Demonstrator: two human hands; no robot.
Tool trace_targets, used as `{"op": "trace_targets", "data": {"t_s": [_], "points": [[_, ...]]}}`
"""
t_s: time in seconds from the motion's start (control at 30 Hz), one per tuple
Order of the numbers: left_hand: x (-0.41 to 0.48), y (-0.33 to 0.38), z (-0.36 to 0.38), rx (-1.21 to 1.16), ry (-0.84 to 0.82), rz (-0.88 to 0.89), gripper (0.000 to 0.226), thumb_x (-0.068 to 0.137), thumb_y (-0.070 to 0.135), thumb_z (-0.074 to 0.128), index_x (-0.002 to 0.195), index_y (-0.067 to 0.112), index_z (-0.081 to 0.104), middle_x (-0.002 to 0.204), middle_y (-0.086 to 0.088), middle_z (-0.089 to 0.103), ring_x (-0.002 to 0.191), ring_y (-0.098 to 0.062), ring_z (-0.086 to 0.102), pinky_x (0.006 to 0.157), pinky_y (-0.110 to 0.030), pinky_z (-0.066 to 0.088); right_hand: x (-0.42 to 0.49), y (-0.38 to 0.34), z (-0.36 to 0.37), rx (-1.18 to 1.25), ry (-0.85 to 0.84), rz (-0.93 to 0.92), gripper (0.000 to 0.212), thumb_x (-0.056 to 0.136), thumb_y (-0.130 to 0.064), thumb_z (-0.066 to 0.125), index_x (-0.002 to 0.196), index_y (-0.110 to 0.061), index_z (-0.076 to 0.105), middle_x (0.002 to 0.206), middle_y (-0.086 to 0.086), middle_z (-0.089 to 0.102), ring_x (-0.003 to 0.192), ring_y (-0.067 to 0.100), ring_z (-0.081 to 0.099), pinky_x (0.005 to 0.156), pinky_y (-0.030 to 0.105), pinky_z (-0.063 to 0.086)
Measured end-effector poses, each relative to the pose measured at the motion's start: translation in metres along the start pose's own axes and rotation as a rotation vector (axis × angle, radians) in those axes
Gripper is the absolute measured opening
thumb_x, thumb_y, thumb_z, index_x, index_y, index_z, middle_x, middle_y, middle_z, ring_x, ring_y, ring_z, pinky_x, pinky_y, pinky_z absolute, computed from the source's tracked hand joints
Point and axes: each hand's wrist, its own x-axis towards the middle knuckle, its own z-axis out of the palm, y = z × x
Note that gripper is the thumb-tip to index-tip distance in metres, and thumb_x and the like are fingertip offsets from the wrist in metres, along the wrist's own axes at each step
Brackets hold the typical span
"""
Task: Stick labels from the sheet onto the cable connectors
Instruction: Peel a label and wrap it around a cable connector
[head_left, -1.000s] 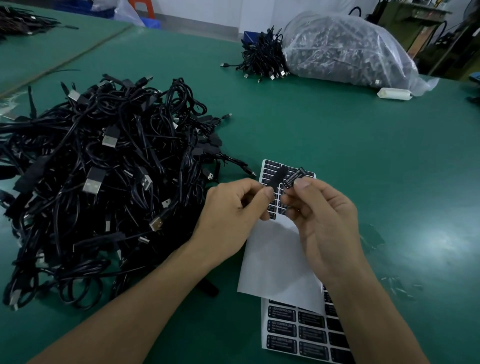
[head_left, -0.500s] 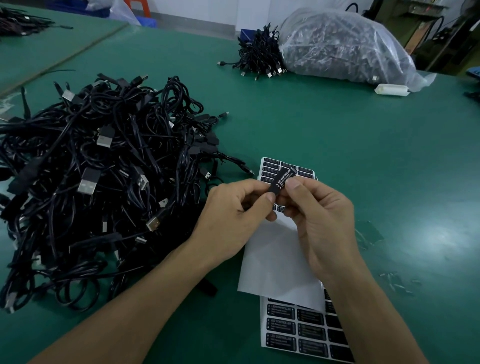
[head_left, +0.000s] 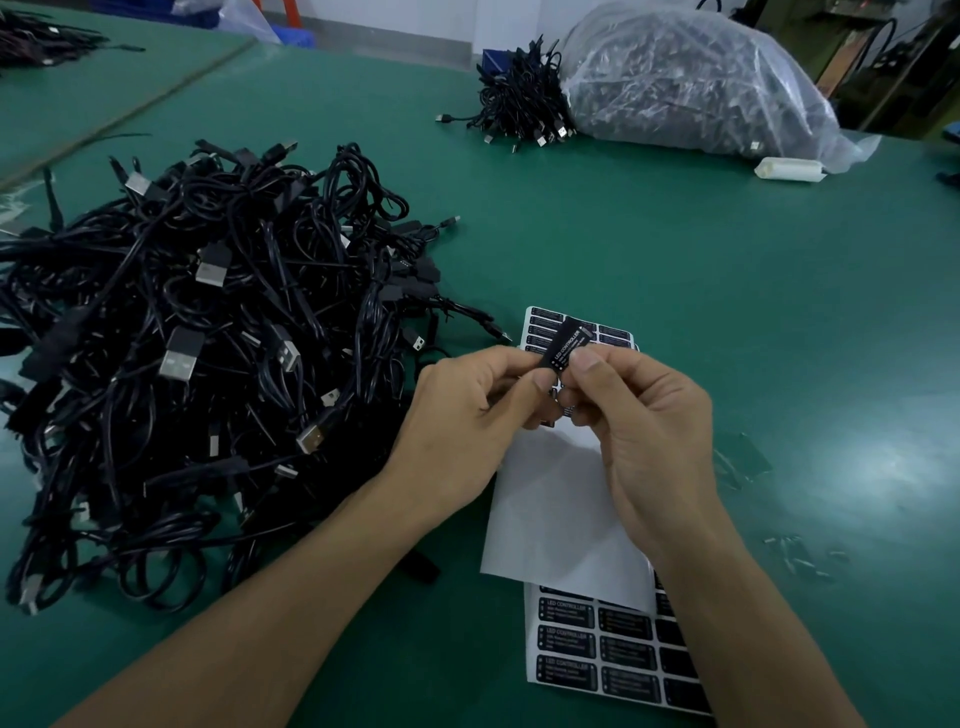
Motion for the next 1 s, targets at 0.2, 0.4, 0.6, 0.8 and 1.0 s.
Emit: {"op": "trace_targets", "data": {"t_s": [0.2,0.4,0.6,0.8,1.0], "points": [[-0.0005,0.0009,-0.0011,-0.008,-0.04,0.004,0.014,0.1,0.013,0.062,0.1,0.022,0.073,0.088,0.004,0.078,0.083,-0.009,0.074,0.075,-0.019,0.057,-0.0013,-0.0017,-0.0002,-0.01,0.008,-0.007,0.016,0.093,-0.009,0.067,0.08,-0.011,0.075,0.068,0.005,0.067,0.063,0.013,0.059,0.061,0.023,0.05],[-0.0007,-0.002,-0.0022,-0.001,-0.063,-0.003,0.013,0.097,0.01,0.066,0.106,0.015,0.074,0.089,0.005,0.078,0.085,-0.008,0.074,0.077,-0.019,0.056,-0.0014,-0.0038,0.0005,-0.031,0.01,-0.014,0.015,0.093,-0.007,0.065,0.081,-0.007,0.074,0.067,0.006,0.067,0.063,0.013,0.058,0.061,0.022,0.051],[0.0002,-0.0041,-0.0024,0.008,-0.041,0.002,0.014,0.096,0.009,0.066,0.103,0.017,0.075,0.088,0.006,0.078,0.084,-0.008,0.075,0.077,-0.022,0.057,-0.0014,-0.0048,-0.0008,-0.076,0.017,-0.018,0.013,0.093,-0.008,0.067,0.083,-0.009,0.075,0.068,0.007,0.068,0.064,0.014,0.06,0.061,0.022,0.051],[0.0002,-0.0039,-0.0025,0.018,-0.031,0.01,0.013,0.094,0.012,0.069,0.1,0.02,0.077,0.086,0.009,0.078,0.081,-0.004,0.074,0.073,-0.016,0.055,-0.002,-0.0059,0.0001,-0.105,0.008,-0.038,0.015,0.093,-0.008,0.067,0.08,-0.013,0.074,0.065,-0.002,0.068,0.061,0.009,0.06,0.06,0.019,0.049],[-0.0002,-0.0042,-0.0023,0.032,-0.031,0.001,0.013,0.094,0.013,0.07,0.099,0.022,0.077,0.085,0.009,0.078,0.081,-0.005,0.073,0.074,-0.021,0.057,-0.0024,-0.006,0.0,-0.135,0.018,-0.05,0.016,0.092,-0.01,0.068,0.079,-0.016,0.075,0.063,-0.005,0.069,0.058,0.005,0.06,0.059,0.016,0.049]]}}
